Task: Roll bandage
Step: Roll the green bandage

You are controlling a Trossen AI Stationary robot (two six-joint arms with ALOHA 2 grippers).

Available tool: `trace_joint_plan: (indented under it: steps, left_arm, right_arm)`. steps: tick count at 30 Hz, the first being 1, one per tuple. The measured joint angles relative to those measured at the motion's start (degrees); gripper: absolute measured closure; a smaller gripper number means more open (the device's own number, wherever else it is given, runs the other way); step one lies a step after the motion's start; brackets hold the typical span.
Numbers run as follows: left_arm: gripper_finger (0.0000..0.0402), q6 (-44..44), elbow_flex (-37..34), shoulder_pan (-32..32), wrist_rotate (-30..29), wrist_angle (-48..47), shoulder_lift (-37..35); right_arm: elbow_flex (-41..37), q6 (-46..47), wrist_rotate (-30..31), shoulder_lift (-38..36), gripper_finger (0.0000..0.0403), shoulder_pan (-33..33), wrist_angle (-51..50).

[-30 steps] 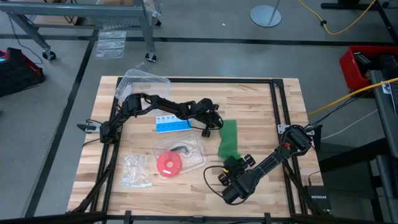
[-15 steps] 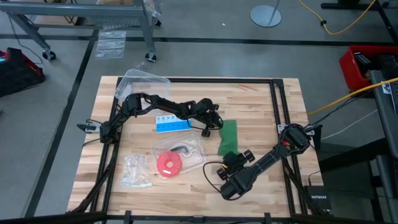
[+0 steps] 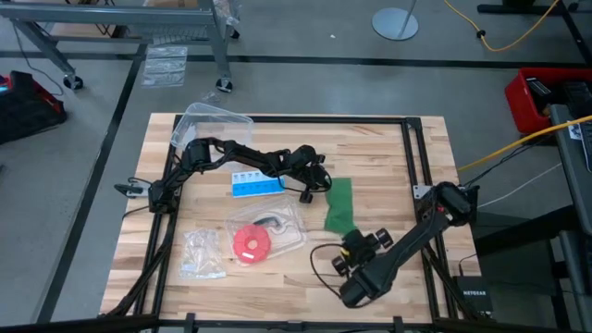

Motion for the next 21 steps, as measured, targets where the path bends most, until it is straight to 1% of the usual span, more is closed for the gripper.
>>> trace_joint_plan:
  steps: [2,4,7,10,15,21]
  left_arm:
    - [0.04,0.0,0.0,0.0,-0.03,0.03,0.0]
    - [0.04,0.0,0.0,0.02,-0.01,0.28,0.0]
    - [0.04,-0.05,0.0,0.02,0.01,0.27,0.0]
    - [0.04,-0.92,0.0,0.02,0.02,0.28,0.0]
    - [0.04,-1.14,0.0,-0.27,-0.2,0.28,0.0]
    - [0.04,-1.15,0.0,-0.44,-0.29,0.28,0.0]
  right_arm:
    - [-0.82,0.63,-2.61,0.64,0.021,0.87,1.28]
    - [-1.97,1.5,-3.93,1.45,0.021,1.65,2.35]
    - [-4.1,4.26,-2.2,1.63,0.021,2.35,3.58]
    - [-6.76,4.55,-2.84,1.65,0.021,2.53,5.72]
    - [-11.8,4.37,-2.59,1.65,0.021,2.53,12.86]
    - [-14.9,4.28,-0.27,1.65,0.021,2.38,14.55]
